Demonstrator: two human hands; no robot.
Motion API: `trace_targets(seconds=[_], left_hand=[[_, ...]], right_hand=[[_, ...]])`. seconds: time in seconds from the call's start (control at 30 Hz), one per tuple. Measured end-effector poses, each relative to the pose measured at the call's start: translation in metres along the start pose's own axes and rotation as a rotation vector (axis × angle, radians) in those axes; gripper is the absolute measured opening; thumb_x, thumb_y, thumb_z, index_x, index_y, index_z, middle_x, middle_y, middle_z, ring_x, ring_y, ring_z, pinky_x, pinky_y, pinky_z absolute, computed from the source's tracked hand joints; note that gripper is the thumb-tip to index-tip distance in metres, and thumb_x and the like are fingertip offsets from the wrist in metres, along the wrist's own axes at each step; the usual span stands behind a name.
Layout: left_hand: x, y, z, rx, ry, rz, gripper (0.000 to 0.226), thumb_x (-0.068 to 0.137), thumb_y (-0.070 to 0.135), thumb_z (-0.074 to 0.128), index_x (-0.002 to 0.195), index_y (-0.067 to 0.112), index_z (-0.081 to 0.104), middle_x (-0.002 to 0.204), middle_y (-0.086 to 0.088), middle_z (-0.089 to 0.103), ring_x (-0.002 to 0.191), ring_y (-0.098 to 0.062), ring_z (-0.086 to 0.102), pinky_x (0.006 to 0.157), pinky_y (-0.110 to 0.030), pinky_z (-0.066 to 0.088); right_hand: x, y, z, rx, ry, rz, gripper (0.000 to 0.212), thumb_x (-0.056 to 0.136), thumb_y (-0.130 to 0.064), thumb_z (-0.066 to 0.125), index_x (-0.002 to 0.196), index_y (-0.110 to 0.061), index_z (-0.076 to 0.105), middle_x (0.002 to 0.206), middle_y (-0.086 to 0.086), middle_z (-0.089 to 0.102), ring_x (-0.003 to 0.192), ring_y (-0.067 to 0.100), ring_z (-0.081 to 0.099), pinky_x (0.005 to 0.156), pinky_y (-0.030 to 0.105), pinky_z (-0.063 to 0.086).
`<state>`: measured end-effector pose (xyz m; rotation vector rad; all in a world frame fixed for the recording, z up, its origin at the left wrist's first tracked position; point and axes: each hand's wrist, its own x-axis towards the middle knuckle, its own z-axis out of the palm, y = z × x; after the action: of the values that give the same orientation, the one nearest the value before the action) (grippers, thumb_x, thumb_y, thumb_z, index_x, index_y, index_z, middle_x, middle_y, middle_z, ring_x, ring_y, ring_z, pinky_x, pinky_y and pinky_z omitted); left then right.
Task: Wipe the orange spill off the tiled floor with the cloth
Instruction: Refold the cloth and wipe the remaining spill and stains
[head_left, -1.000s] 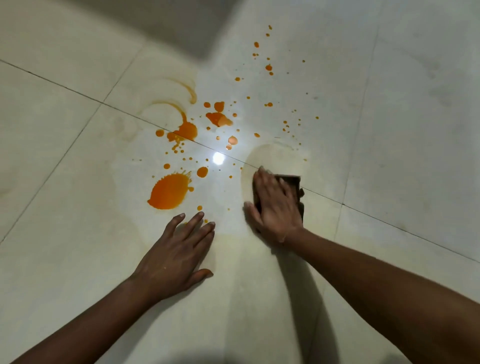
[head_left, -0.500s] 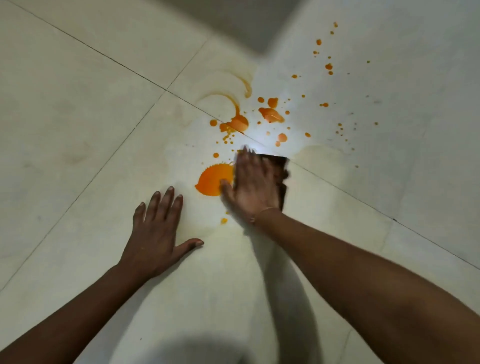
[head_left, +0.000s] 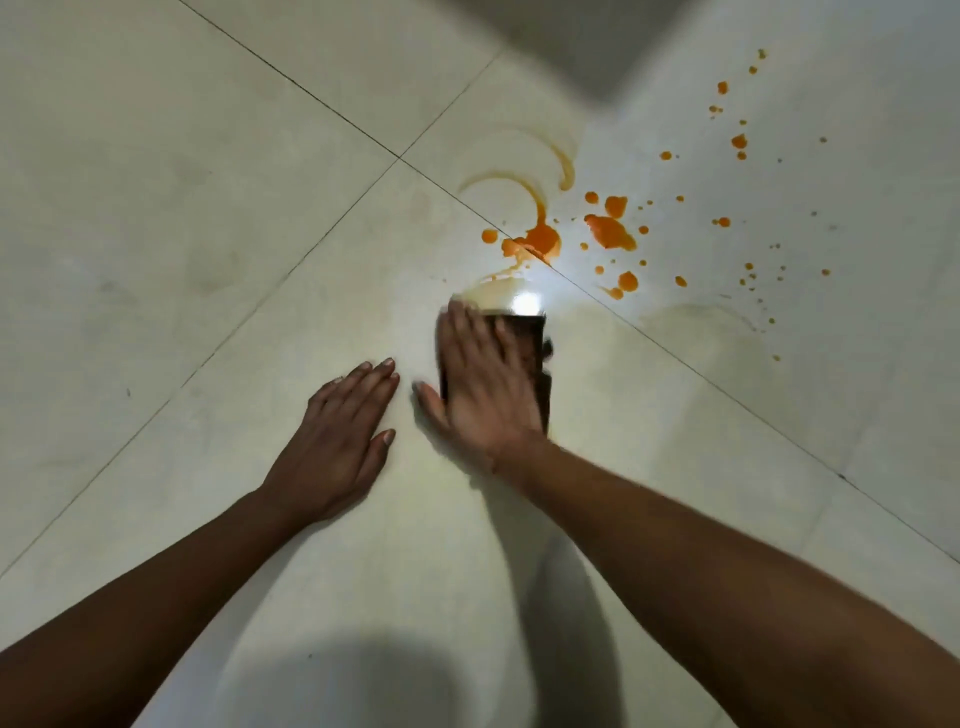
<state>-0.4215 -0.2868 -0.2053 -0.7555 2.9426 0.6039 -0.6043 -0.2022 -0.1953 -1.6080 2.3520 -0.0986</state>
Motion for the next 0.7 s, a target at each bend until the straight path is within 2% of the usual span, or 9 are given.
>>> trace_targets(seconds=[0.1, 0.23, 0.33, 0.4, 0.47, 0.5, 0.57, 0.63, 0.7], left_hand=[[0.001, -0.001, -0.006, -0.05, -0.003, -0.004, 0.058, 0.098, 0.033, 0.033, 0.146, 0.002, 0.034, 0.156, -0.012, 0.029, 0.144, -0.024, 0.027, 0.115, -0.037, 0.022], [-0.001, -0.005, 0.004, 0.014, 0.018, 0.023, 0.054, 0.098, 0.028, 0.035, 0.144, 0.0, 0.038, 0.154, -0.014, 0.032, 0.142, -0.026, 0.031, 0.114, -0.042, 0.027], [0.0, -0.006, 0.007, 0.032, 0.045, 0.043, 0.053, 0.098, 0.026, 0.035, 0.145, 0.001, 0.036, 0.155, -0.013, 0.032, 0.143, -0.025, 0.029, 0.115, -0.04, 0.025], [-0.001, -0.006, 0.003, 0.026, 0.04, 0.039, 0.053, 0.098, 0.025, 0.034, 0.146, 0.001, 0.036, 0.155, -0.013, 0.032, 0.143, -0.025, 0.03, 0.115, -0.041, 0.025], [-0.001, -0.005, 0.005, 0.034, 0.029, 0.036, 0.052, 0.098, 0.024, 0.033, 0.145, 0.001, 0.037, 0.154, -0.014, 0.032, 0.142, -0.027, 0.031, 0.114, -0.043, 0.027], [0.0, -0.005, 0.006, 0.038, 0.027, 0.028, 0.052, 0.098, 0.023, 0.033, 0.144, 0.001, 0.037, 0.154, -0.014, 0.033, 0.141, -0.028, 0.032, 0.113, -0.044, 0.028], [-0.002, -0.006, 0.006, 0.036, 0.043, 0.016, 0.052, 0.097, 0.022, 0.034, 0.144, -0.001, 0.038, 0.154, -0.015, 0.033, 0.141, -0.028, 0.033, 0.112, -0.045, 0.028], [-0.003, -0.003, 0.007, 0.049, 0.061, 0.023, 0.052, 0.096, 0.021, 0.034, 0.144, -0.001, 0.038, 0.154, -0.015, 0.033, 0.141, -0.028, 0.032, 0.113, -0.043, 0.027], [0.0, -0.002, 0.01, 0.062, 0.066, 0.028, 0.053, 0.096, 0.021, 0.033, 0.144, 0.0, 0.037, 0.154, -0.014, 0.032, 0.142, -0.027, 0.03, 0.114, -0.042, 0.025]], right_hand=[[-0.07, 0.043, -0.002, -0.012, -0.053, -0.065, 0.078, 0.093, -0.055, 0.034, 0.155, -0.013, 0.013, 0.163, 0.005, 0.008, 0.15, 0.018, 0.007, 0.12, 0.039, 0.002], [0.011, 0.073, -0.016, -0.027, 0.084, 0.275, 0.077, 0.095, -0.056, 0.022, 0.154, -0.008, 0.012, 0.163, 0.009, 0.01, 0.149, 0.021, 0.006, 0.12, 0.042, 0.004], [0.037, 0.006, -0.008, -0.036, 0.059, 0.103, 0.077, 0.095, -0.055, 0.026, 0.154, -0.007, 0.014, 0.162, 0.011, 0.01, 0.149, 0.021, 0.006, 0.12, 0.042, 0.004], [-0.025, -0.013, 0.006, -0.04, -0.015, -0.091, 0.075, 0.095, -0.052, 0.032, 0.154, -0.008, 0.016, 0.162, 0.009, 0.012, 0.15, 0.02, 0.008, 0.12, 0.042, 0.005], [-0.091, 0.014, 0.012, -0.032, -0.068, -0.131, 0.075, 0.093, -0.051, 0.038, 0.154, -0.01, 0.02, 0.162, 0.006, 0.012, 0.149, 0.019, 0.013, 0.12, 0.041, 0.007], [-0.097, 0.038, 0.011, -0.025, -0.039, -0.1, 0.075, 0.092, -0.051, 0.037, 0.154, -0.011, 0.021, 0.162, 0.005, 0.01, 0.149, 0.019, 0.014, 0.12, 0.04, 0.007], [-0.062, 0.069, -0.001, -0.029, -0.001, 0.134, 0.075, 0.093, -0.053, 0.029, 0.154, -0.011, 0.016, 0.163, 0.006, 0.009, 0.149, 0.019, 0.01, 0.12, 0.041, 0.006], [0.003, 0.058, -0.015, -0.022, 0.085, 0.31, 0.076, 0.095, -0.055, 0.024, 0.154, -0.009, 0.012, 0.163, 0.009, 0.009, 0.149, 0.021, 0.006, 0.12, 0.041, 0.005], [0.03, 0.01, -0.006, -0.029, 0.087, 0.215, 0.076, 0.095, -0.053, 0.028, 0.154, -0.007, 0.014, 0.162, 0.011, 0.011, 0.149, 0.021, 0.007, 0.12, 0.042, 0.005]])
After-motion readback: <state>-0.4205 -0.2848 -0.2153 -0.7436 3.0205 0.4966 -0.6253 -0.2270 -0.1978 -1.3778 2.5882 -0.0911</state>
